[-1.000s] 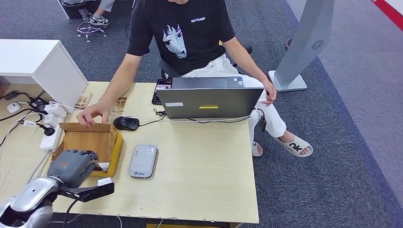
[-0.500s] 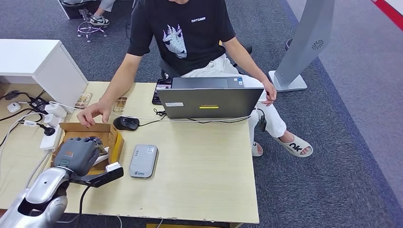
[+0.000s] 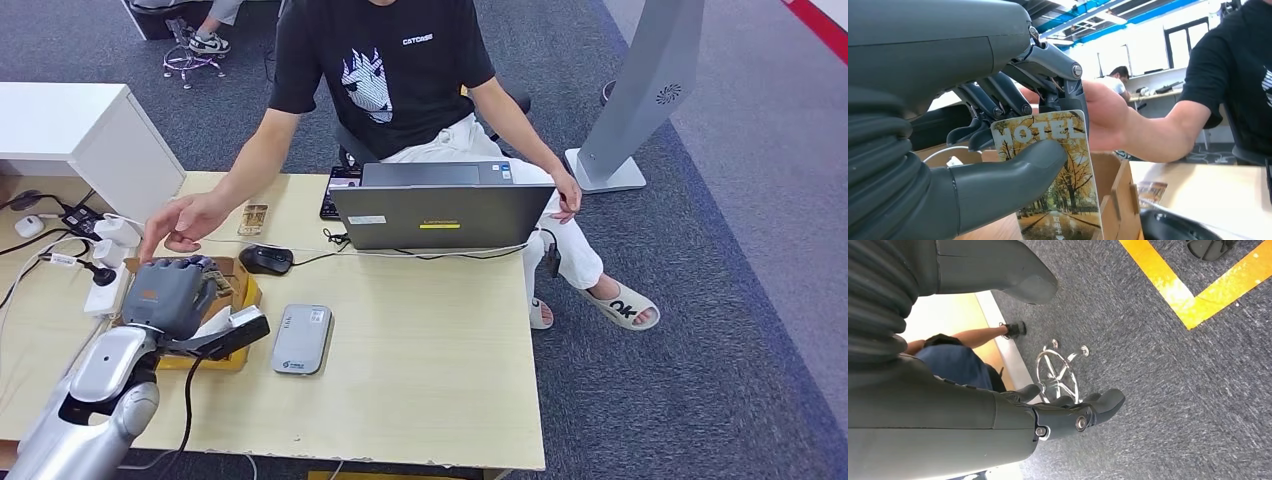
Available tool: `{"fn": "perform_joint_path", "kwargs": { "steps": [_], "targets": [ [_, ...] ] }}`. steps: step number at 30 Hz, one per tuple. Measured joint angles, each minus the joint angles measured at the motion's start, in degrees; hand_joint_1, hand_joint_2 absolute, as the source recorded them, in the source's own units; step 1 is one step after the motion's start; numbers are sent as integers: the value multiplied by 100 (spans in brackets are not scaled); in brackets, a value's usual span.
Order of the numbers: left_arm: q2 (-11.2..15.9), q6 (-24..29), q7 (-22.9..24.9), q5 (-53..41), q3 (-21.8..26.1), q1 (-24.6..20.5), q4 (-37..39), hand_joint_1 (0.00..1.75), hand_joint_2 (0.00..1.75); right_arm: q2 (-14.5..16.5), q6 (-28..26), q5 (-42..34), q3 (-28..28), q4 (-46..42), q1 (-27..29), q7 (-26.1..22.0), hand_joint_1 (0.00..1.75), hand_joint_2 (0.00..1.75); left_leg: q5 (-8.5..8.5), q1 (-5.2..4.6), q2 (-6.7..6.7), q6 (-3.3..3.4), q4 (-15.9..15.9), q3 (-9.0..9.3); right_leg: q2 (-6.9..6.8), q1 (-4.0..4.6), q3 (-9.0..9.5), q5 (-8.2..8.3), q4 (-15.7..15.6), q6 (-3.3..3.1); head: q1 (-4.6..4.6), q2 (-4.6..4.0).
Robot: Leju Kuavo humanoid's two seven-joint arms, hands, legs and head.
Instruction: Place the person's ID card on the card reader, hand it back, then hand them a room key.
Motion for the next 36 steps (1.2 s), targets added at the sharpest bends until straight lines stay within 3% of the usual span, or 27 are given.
{"fn": "perform_joint_path", "kwargs": {
  "steps": [16,29,36],
  "targets": [
    [-170,55,3,24,206,-372,144,175,175,-15,15,79,1,-13,-6,-20,0,175,0,0,1,0,0,-1,1,0,-1,1,0,-1,1,0],
    [-317,281,164,34,676,-1163,744,175,175,-96,104,284,11,-13,-38,-24,0,175,4,0,2,-4,0,0,2,0,-2,3,2,-2,1,0],
    [-387,332,95,43,790,-1351,1056,175,175,-126,104,306,15,-13,-46,-24,0,175,3,0,2,-4,0,-1,3,0,-2,3,2,-2,1,0]
  ]
}}
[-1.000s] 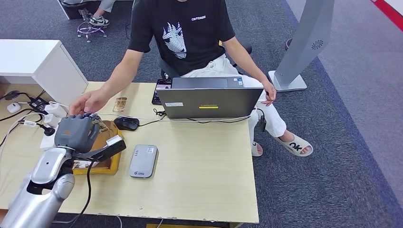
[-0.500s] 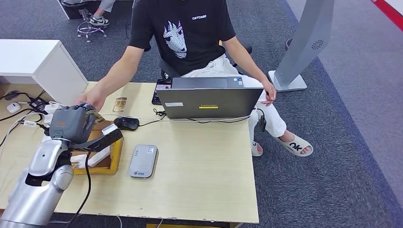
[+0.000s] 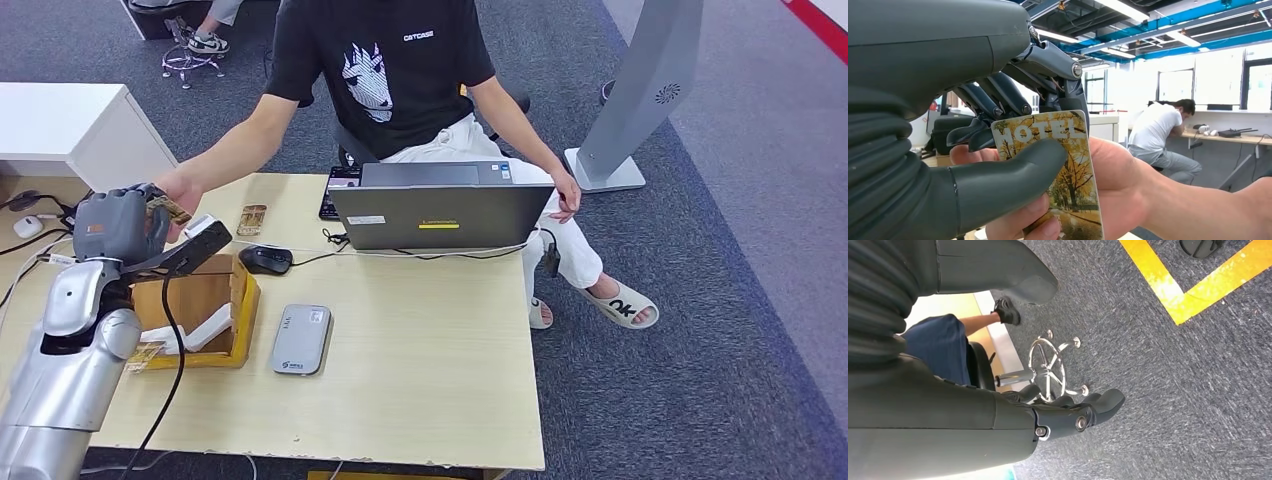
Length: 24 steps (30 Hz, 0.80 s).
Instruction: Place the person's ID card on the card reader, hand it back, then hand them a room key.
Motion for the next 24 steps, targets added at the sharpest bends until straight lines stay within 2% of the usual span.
{"fn": "perform_joint_path", "kwargs": {
  "steps": [6,7,10,11,16,24],
  "targets": [
    [-43,4,-8,-1,23,-17,139,175,175,-7,-1,14,2,0,-5,0,0,175,0,0,1,0,0,0,1,0,0,0,0,0,0,0],
    [-53,7,-9,-2,24,-18,159,164,175,-8,-2,16,2,0,-6,0,0,175,0,0,1,0,0,0,1,0,0,0,0,0,0,0],
    [-82,23,-11,-8,24,-15,200,34,175,-10,-2,25,2,0,-7,0,0,175,0,0,1,0,0,0,1,0,0,0,0,0,-1,0],
    [-89,45,-10,-10,24,-12,207,0,175,-11,-2,29,2,0,-7,0,0,175,0,0,1,0,0,0,1,0,0,0,0,0,-1,0],
    [-142,325,10,-6,60,52,212,0,175,-13,1,58,2,0,-12,0,0,175,0,0,-2,0,0,-2,-2,0,0,0,0,0,0,0],
    [-182,440,-13,7,119,234,200,0,175,-15,4,84,2,0,-12,0,0,175,0,0,-1,0,0,-1,-1,0,1,0,0,0,1,0]
  ]
}}
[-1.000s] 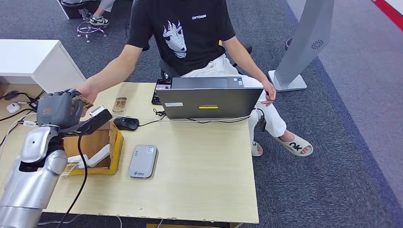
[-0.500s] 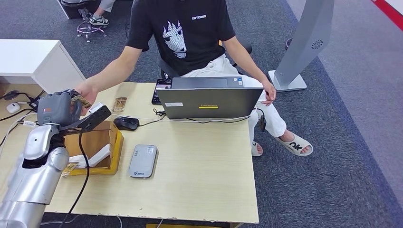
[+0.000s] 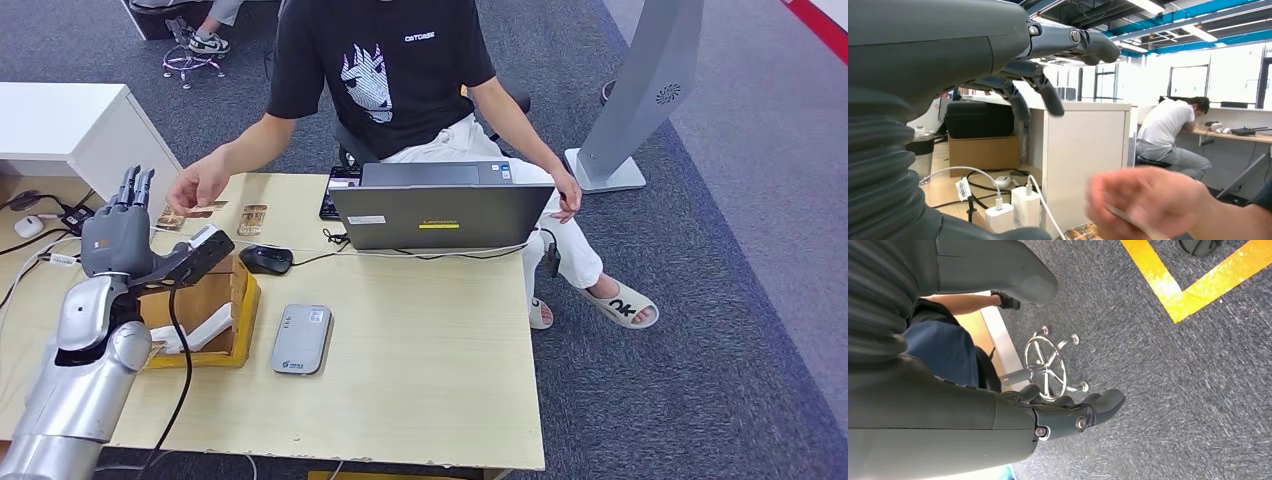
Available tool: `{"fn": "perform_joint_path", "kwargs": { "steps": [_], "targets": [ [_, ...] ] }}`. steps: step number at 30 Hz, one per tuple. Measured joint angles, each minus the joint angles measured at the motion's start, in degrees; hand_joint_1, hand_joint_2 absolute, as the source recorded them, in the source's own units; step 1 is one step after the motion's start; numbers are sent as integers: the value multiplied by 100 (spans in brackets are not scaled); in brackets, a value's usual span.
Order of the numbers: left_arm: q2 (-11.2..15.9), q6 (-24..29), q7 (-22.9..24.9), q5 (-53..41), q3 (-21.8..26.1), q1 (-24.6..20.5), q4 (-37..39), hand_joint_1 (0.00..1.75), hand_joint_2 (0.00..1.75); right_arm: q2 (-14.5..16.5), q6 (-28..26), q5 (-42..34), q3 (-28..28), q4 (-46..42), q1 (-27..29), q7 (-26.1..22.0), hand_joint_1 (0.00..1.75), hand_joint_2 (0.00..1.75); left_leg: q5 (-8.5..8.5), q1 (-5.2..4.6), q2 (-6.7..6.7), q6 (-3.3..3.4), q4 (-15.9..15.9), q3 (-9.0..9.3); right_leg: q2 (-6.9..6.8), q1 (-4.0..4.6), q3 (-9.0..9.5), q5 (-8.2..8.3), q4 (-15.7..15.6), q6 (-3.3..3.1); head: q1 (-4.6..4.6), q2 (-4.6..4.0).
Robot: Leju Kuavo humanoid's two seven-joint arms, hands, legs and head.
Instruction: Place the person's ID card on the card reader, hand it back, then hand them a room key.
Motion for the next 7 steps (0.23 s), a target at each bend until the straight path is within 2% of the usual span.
{"fn": "perform_joint_path", "kwargs": {
  "steps": [7],
  "targets": [
    [-39,153,-116,23,93,198,-140,0,175,0,1,16,0,0,0,-15,0,175,0,0,0,0,0,-1,1,0,1,0,0,0,0,0]
  ]
}}
